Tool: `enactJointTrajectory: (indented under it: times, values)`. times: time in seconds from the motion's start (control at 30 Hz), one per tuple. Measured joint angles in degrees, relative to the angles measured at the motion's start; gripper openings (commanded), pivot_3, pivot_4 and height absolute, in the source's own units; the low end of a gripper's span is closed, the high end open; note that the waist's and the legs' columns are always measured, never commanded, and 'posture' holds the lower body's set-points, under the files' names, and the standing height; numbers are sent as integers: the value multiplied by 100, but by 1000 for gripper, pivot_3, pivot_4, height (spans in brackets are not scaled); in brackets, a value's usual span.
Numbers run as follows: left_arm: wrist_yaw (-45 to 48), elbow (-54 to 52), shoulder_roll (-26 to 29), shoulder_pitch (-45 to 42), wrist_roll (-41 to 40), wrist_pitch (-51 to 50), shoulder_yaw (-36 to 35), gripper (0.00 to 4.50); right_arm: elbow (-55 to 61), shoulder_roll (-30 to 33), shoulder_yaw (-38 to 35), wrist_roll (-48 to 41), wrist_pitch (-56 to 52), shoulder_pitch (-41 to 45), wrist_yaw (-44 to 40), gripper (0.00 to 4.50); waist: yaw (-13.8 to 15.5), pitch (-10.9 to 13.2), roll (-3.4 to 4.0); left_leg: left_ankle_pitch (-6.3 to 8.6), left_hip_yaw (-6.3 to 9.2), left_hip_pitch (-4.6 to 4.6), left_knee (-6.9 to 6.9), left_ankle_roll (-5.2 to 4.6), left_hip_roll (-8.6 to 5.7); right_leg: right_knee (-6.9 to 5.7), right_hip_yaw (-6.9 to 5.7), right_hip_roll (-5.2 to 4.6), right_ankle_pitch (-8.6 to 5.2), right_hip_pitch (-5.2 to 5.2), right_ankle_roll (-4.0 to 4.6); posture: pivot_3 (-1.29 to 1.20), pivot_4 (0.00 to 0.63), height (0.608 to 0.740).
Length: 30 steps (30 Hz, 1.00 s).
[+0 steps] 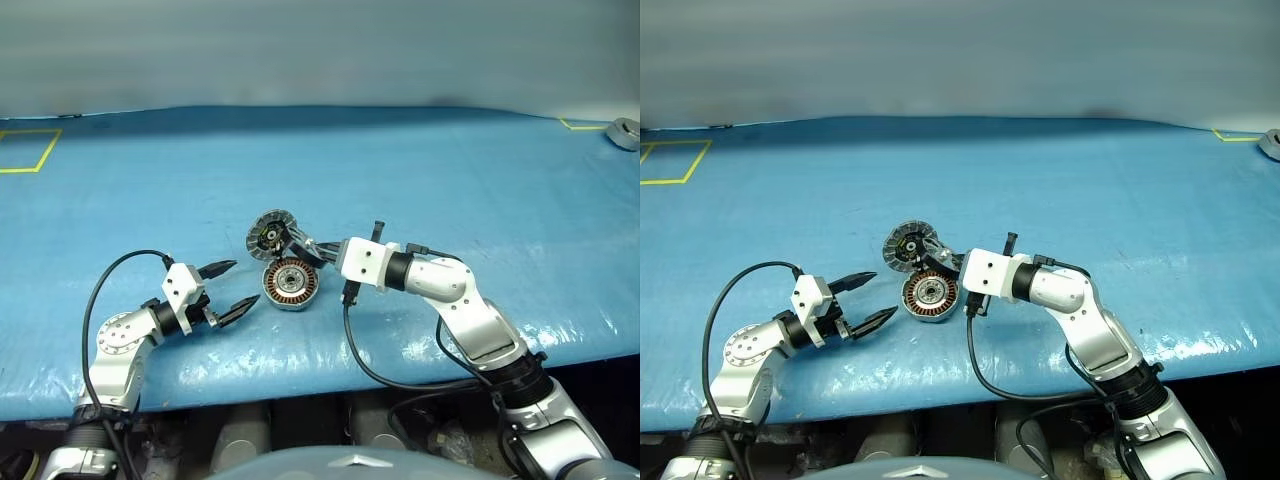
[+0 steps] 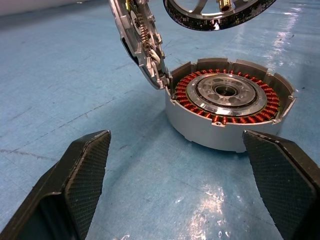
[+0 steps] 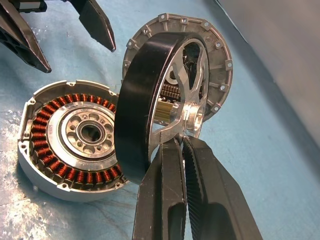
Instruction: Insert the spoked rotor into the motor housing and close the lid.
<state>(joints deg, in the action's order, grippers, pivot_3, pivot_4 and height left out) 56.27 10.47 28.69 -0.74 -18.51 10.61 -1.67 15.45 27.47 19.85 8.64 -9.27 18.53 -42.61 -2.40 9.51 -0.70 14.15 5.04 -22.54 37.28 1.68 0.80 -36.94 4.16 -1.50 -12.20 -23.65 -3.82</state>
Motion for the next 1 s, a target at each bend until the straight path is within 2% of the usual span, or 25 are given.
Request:
enactJointTrajectory:
  times: [0.47,0.63,0.67,0.73,0.83,1.0]
  values:
    - [-81,0,2,7,2,0,-3,4500,23,44,-15,-129,-117,85,-171,37,3,0,0,0,0,0,0,0,0,0,0,0,0,0,0,0,150,740]
    - [-99,0,2,11,1,8,-3,4500,-345,334,-433,-20,-142,198,88,37,23,0,0,0,-1,0,2,0,-2,1,1,-1,1,1,-2,0,150,740]
    - [-98,0,2,11,1,12,-3,4500,-304,370,-488,82,-323,208,156,37,25,0,1,0,-1,-2,2,0,-2,0,1,-1,1,-2,-1,0,150,740]
    - [-97,27,7,13,1,17,-12,4500,518,271,-350,456,-1118,91,248,37,14,1,3,0,2,-3,-12,0,2,-7,0,4,-4,-13,8,0,150,740]
    - [-94,36,2,-56,4,25,4,4500,1592,-22,229,810,-1878,29,265,37,-20,0,4,0,8,-1,-16,1,13,-17,-7,13,-12,-16,21,0,150,740]
    - [-122,64,8,-52,5,86,-12,4500,1558,9,677,1353,-2540,20,308,37,23,-1,2,-3,2,-3,4,5,-1,2,-4,-3,-12,0,11,0,150,740]
